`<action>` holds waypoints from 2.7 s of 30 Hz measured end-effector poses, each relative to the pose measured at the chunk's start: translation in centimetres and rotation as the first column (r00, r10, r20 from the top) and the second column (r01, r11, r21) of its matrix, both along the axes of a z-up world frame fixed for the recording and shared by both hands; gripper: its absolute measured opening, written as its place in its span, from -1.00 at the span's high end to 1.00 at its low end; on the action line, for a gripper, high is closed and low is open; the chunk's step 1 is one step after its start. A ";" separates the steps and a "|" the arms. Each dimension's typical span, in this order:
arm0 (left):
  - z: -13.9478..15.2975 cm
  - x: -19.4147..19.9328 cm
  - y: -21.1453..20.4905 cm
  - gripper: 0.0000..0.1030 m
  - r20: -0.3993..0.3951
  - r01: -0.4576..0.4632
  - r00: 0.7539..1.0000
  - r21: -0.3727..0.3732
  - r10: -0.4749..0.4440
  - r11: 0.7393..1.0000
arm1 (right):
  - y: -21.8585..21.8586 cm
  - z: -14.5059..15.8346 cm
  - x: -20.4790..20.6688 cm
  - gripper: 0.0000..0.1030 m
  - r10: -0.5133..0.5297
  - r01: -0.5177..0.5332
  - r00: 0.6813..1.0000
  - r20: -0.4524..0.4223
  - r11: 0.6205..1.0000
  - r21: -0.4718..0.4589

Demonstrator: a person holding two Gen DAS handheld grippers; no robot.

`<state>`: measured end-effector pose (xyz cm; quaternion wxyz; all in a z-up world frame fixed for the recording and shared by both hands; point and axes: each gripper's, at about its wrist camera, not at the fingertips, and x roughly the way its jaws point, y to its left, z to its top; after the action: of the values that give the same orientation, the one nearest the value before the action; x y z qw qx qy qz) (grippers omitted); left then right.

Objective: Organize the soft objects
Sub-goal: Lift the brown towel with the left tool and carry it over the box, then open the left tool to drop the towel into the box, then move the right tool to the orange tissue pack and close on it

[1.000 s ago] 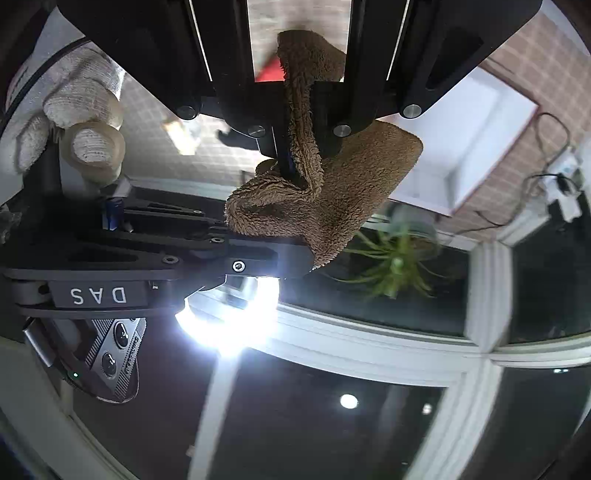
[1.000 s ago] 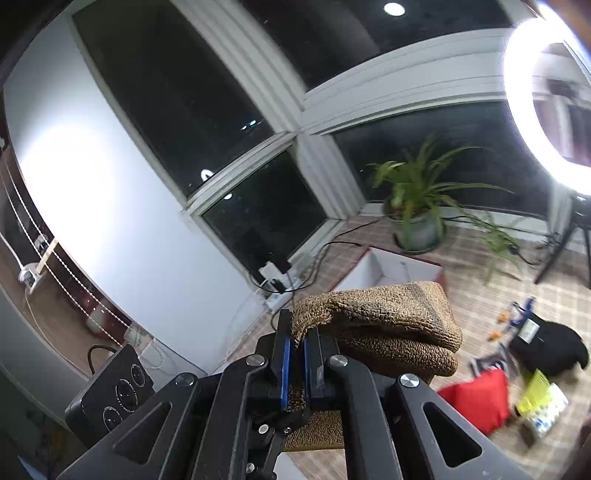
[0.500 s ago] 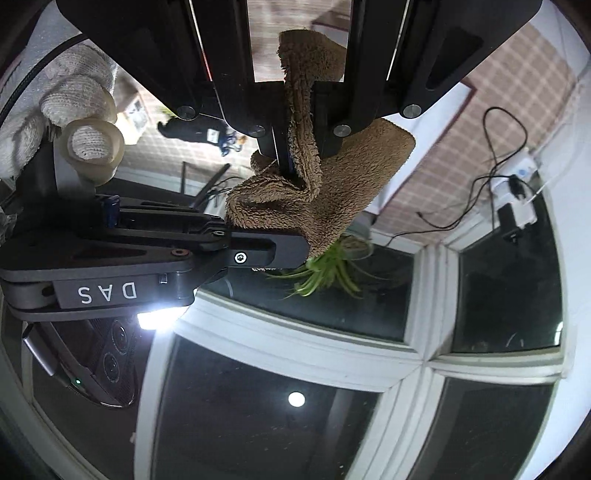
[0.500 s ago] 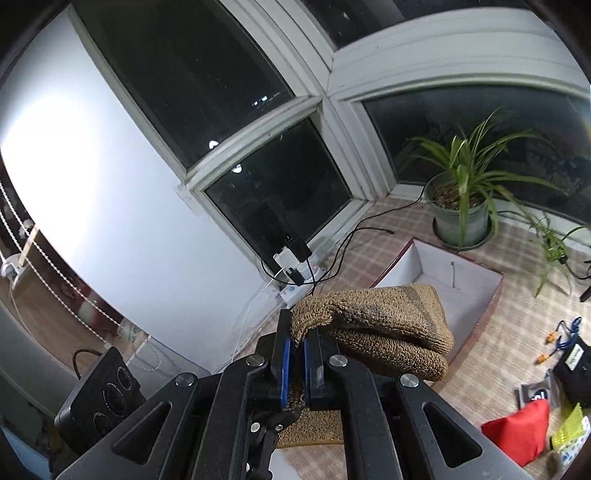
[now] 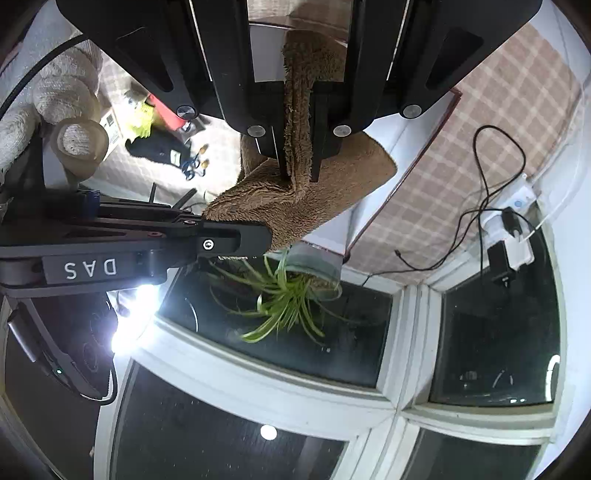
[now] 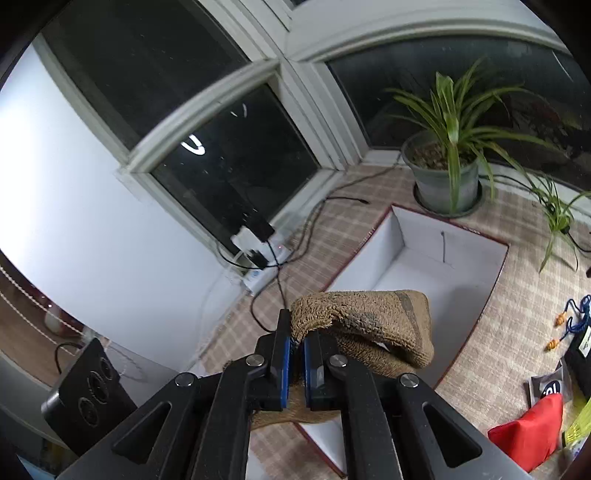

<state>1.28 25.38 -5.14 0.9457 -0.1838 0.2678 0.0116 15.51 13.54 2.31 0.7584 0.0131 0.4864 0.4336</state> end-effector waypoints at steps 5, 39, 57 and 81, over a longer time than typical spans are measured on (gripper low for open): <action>-1.1 0.7 0.4 0.90 -0.039 0.007 0.999 0.006 -0.007 1.000 | 0.2 -1.3 0.5 0.72 -0.019 0.019 1.000 -0.001 0.999 -0.050; 0.8 -0.9 -1.6 -0.39 -0.047 0.009 0.999 -0.037 -0.011 0.999 | -28.9 3.6 -2.2 -0.53 -0.443 0.439 0.892 0.090 0.896 0.062; 2.1 3.4 -15.9 -0.39 -0.034 0.249 0.967 -0.086 -0.252 0.965 | -47.7 1.7 -1.5 -0.53 -0.666 0.679 0.728 0.166 0.733 -0.038; -1.9 13.1 -31.4 -0.40 -0.161 0.478 0.858 -0.094 -0.487 0.873 | -50.1 -7.6 8.6 0.28 -0.557 0.574 0.816 0.154 0.755 -0.317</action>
<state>14.36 -5.99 -7.05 0.8855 -0.1327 0.3896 -0.2158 24.13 -36.55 -5.24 0.8557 0.0136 0.5093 0.0910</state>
